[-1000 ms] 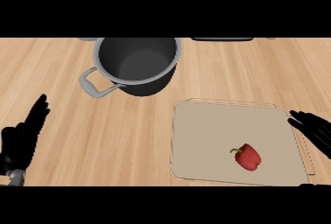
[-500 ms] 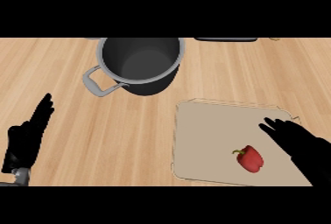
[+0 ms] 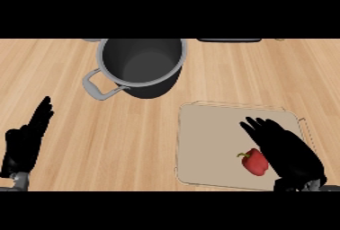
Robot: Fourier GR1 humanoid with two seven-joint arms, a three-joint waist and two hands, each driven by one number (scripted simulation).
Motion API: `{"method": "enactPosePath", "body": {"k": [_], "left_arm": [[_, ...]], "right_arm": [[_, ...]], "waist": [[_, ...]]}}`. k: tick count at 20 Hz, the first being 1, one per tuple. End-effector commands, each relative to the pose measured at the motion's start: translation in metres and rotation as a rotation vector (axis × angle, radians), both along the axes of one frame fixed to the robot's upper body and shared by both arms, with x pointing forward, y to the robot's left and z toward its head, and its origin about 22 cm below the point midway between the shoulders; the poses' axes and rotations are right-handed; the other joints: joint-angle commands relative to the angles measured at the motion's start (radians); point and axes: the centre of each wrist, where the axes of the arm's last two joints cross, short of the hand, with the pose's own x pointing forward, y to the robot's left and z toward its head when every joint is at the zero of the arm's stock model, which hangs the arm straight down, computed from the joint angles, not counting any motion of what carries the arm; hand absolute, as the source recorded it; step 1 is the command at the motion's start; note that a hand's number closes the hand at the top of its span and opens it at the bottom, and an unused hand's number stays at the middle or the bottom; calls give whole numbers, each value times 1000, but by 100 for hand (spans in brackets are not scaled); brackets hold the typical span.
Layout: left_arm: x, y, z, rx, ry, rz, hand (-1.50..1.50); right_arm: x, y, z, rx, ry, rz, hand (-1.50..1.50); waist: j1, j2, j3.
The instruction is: Pick the bell pepper from the tray and place it in the pot
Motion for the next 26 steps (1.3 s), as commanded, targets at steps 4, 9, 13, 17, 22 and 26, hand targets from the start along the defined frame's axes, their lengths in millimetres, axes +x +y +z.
{"method": "enactPosePath", "body": {"k": [4,9,13,17,22,26], "left_arm": [[4,9,13,0,8,-3,0],[-5,4,0,9,1,5,0],[7,8,-7,1,12,17,0],[2,4,-11,29,-3,13,0],[-4,-1,-12,13,-6,10,0],[-25,7,9,-8,8,12,0]], "right_arm": [[25,3,-24,-71,26,-36,-150],[2,33,-37,-101,43,-41,-150],[17,4,-45,-124,51,-53,-150],[31,36,-54,-135,38,-60,-150],[33,4,-68,-123,34,-67,-150],[53,10,-56,-123,40,-73,-150]], "waist": [[-5,0,1],[-7,-1,0],[-10,-1,0],[-6,0,0],[-7,-1,1],[-2,-2,1]]}}
